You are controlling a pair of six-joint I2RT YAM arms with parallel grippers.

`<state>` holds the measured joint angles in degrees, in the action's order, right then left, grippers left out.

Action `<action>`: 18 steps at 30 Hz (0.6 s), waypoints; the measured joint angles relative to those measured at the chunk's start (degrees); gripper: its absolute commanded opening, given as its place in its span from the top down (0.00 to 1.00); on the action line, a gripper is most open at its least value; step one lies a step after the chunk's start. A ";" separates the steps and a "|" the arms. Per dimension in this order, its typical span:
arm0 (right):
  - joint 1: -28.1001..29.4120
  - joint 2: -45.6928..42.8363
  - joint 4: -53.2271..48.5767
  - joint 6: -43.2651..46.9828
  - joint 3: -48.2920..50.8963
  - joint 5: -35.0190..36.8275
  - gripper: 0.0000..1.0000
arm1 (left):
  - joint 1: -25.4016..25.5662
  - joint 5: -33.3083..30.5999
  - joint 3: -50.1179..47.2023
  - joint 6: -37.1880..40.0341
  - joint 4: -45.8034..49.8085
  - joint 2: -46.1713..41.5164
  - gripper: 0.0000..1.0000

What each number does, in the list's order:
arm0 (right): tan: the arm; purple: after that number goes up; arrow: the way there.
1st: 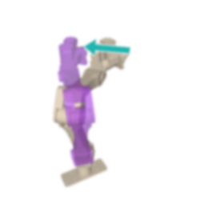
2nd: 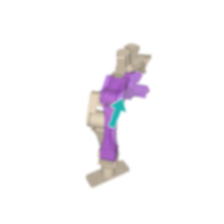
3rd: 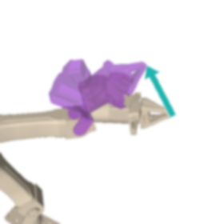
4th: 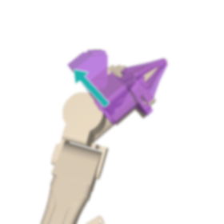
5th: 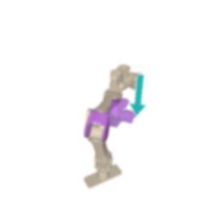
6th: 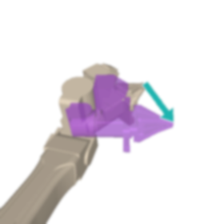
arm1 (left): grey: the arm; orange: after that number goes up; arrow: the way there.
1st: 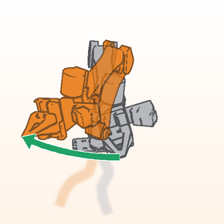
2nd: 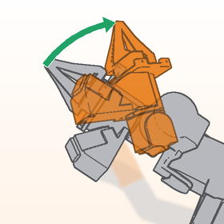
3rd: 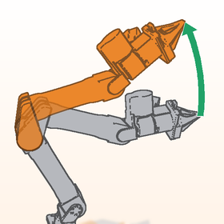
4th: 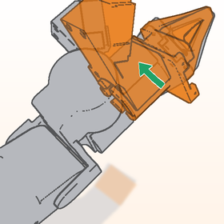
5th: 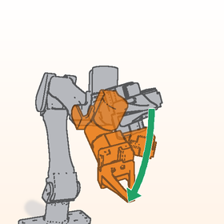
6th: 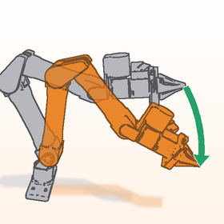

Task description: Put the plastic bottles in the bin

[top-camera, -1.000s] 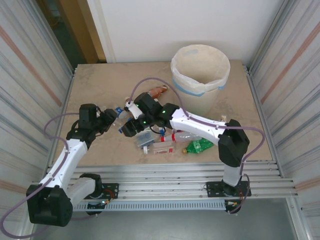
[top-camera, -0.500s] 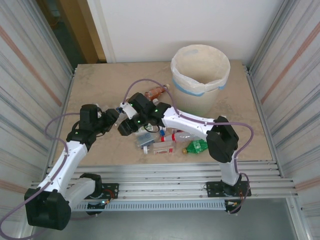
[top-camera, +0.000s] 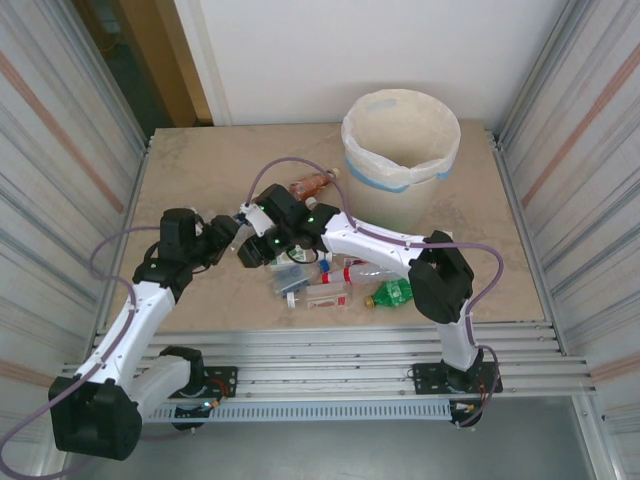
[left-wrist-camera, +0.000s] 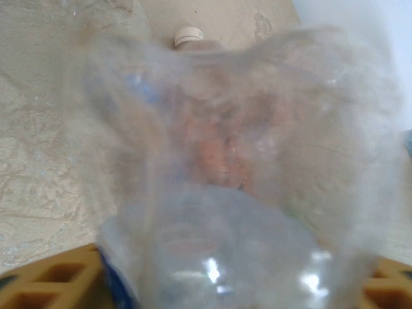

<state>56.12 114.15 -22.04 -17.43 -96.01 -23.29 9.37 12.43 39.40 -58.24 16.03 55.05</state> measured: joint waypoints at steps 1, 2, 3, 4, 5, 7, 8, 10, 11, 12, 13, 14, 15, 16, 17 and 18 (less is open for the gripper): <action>0.00 0.00 -0.02 0.00 0.00 0.00 0.99 | 0.04 0.28 0.00 0.00 -0.09 -0.17 0.11; 0.00 0.00 -0.07 0.00 0.00 0.04 1.00 | 0.13 0.55 0.00 0.00 -0.17 -0.50 0.03; 0.00 0.00 0.22 -0.07 0.00 0.13 1.00 | 0.15 0.61 0.00 0.26 -0.09 -0.90 0.02; -0.02 -0.07 0.57 -0.13 -0.02 0.13 1.00 | 0.09 0.68 0.00 0.50 0.26 -1.27 0.01; -0.31 -0.11 0.76 -0.13 -0.07 0.20 1.00 | 0.02 0.68 0.00 0.85 0.13 -1.60 0.01; -0.70 -0.17 1.03 -0.15 -0.07 0.61 1.00 | 0.09 0.94 0.02 1.92 0.11 -2.71 0.01; -0.98 -0.26 1.09 -0.17 -0.04 0.79 1.00 | 0.09 1.11 0.02 2.71 0.15 -3.52 0.01; -1.51 -0.57 1.05 -0.20 0.24 1.20 1.00 | 0.09 1.53 0.15 4.33 -0.07 -5.33 0.01; -1.79 -0.85 0.98 -0.24 0.57 1.62 1.00 | 0.11 1.55 0.35 5.27 -0.09 -6.43 0.01; -2.05 -1.18 0.87 -0.37 0.90 2.19 1.00 | 0.13 1.57 0.52 6.12 -0.22 -7.52 0.01; -2.29 -1.49 0.74 -0.44 1.14 2.56 1.00 | 0.13 1.55 0.61 6.95 -0.52 -8.61 0.01; -2.64 -1.95 0.52 -0.57 1.42 2.99 1.00 | 0.13 1.55 0.63 7.93 -1.14 -10.08 0.02; -2.95 -2.40 0.17 -0.61 1.57 3.56 1.00 | 0.13 1.55 0.63 8.92 -1.57 -11.56 0.01; -3.37 -2.89 -0.15 -0.61 1.73 3.98 1.00 | 0.13 1.53 0.63 9.64 -2.08 -12.76 0.01; -3.87 -3.45 -0.52 -0.61 1.79 4.31 1.00 | 0.13 1.51 0.61 10.49 -2.64 -14.16 0.01; -4.48 -4.13 -0.76 -0.61 1.86 4.66 1.00 | 0.13 1.46 0.59 11.32 -3.17 -15.58 0.01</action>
<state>51.64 110.02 -22.81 -18.04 -94.15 -18.63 9.50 13.89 39.99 -46.92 12.86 39.46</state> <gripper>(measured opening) 0.328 0.987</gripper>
